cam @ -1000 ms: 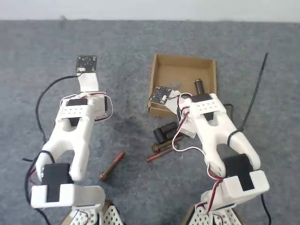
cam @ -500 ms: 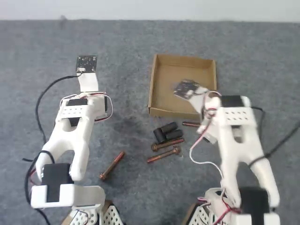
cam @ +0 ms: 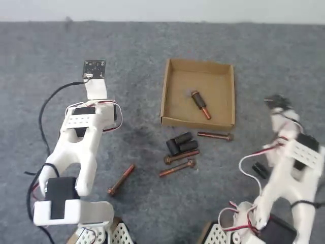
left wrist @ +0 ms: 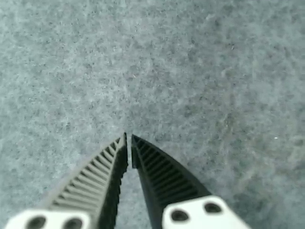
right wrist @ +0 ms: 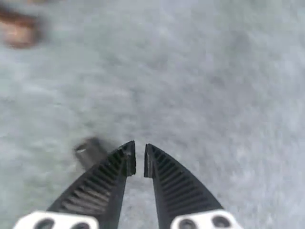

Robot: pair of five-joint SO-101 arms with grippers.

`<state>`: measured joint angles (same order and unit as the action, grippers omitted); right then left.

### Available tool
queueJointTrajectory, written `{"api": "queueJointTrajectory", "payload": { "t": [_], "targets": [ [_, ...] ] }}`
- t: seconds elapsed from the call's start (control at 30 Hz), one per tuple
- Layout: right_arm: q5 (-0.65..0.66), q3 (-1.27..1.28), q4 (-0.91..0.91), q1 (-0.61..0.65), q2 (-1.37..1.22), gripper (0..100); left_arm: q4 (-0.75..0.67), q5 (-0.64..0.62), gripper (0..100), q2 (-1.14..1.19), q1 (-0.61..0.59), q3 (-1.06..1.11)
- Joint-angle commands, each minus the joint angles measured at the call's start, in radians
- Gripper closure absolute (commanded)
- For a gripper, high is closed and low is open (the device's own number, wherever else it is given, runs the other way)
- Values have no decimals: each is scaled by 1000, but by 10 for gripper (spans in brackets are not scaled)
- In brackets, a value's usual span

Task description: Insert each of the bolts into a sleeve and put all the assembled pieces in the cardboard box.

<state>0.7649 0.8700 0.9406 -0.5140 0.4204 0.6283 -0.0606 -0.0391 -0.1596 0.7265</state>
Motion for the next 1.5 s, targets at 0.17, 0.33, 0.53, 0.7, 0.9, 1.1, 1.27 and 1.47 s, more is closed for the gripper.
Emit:
{"api": "queueJointTrajectory", "payload": {
  "t": [0.17, 0.33, 0.53, 0.7, 0.9, 1.1, 1.27, 1.47],
  "targets": [
    [-29, 21, -44, -133, 45, 987, -21, 9, 987, -11, -5, -48],
    [-29, 17, -36, -113, 58, 920, -21, 9, 987, -11, -5, -47],
    [40, -60, 214, -7, 59, 887, -21, 9, 987, -11, -5, -47],
    [43, -68, 282, 59, 96, 881, -21, 9, 987, -11, -5, -47],
    [97, 40, 282, 142, 189, 881, -21, 9, 987, -11, -5, -47],
    [130, 106, 237, 174, 205, 816, -21, 9, 987, -11, -5, -47],
    [219, 117, 222, 150, 199, 824, -23, 48, 987, -12, -3, -39],
    [235, 161, 101, 153, 124, 836, -23, 60, 987, -12, -3, -39]
  ]
}}
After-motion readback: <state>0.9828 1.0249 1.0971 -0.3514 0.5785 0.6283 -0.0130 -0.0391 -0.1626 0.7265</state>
